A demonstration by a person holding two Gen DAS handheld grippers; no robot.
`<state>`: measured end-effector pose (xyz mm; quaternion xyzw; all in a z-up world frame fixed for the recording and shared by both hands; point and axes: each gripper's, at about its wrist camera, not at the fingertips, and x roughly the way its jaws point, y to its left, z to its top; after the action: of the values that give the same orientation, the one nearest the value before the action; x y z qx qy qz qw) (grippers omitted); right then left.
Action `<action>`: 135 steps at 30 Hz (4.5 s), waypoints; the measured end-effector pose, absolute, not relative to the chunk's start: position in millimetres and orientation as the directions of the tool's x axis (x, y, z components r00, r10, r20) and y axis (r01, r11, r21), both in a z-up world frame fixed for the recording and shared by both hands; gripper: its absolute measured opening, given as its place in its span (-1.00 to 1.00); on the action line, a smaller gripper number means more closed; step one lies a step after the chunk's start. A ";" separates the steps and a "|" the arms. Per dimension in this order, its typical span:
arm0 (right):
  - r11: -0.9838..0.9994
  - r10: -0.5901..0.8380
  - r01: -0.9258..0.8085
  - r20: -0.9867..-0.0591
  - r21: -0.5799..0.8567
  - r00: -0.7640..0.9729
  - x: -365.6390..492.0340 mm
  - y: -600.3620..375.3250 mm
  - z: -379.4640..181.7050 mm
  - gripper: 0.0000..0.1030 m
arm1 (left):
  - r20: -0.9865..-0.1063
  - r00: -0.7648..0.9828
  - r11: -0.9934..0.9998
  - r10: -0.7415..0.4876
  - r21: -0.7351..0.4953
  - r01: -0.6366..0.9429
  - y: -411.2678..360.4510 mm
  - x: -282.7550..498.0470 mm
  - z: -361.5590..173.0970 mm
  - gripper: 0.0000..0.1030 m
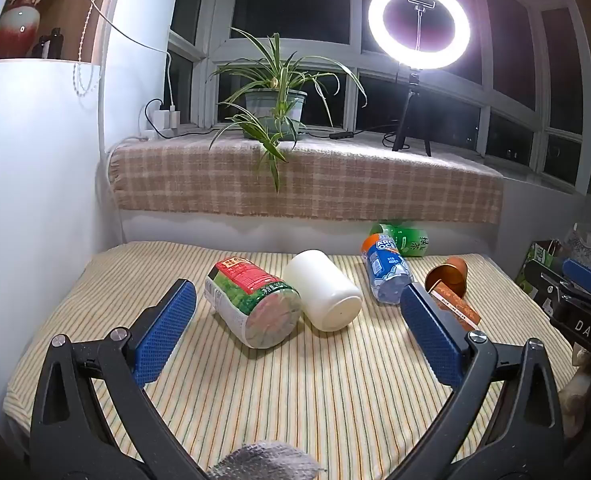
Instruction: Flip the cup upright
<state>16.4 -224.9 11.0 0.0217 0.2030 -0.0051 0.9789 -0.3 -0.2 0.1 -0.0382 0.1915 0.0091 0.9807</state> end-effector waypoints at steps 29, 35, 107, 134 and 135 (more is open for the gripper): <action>0.999 -0.002 0.015 -0.407 0.031 0.914 16.1 -224.5 7.5 0.59 | -0.376 0.927 0.997 0.004 -0.071 -0.033 -0.5 -0.1 0.0 1.00; 0.999 0.000 0.014 -0.409 0.032 0.913 18.0 -226.4 7.9 0.59 | -0.377 0.926 0.997 0.004 -0.072 -0.033 -0.3 -0.2 0.0 1.00; 0.980 0.181 -0.076 -0.657 0.185 0.732 159.8 -213.0 1.7 0.59 | -0.467 0.884 0.996 0.034 -0.061 -0.070 48.5 -7.5 -20.6 1.00; 0.978 0.188 0.040 -0.944 0.207 0.273 317.4 -168.9 -95.3 0.54 | -0.537 0.838 0.970 0.101 -0.135 -0.204 110.4 -25.4 -31.5 1.00; 0.979 0.182 0.040 -0.947 0.199 0.266 318.9 -168.4 -98.0 0.46 | -0.537 0.837 0.970 0.102 -0.134 -0.204 110.0 -24.8 -31.3 1.00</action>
<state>318.9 -168.4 -98.0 0.0918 0.6043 0.0450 0.7902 -24.8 110.0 -31.3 -0.0930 0.2737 0.0801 0.9540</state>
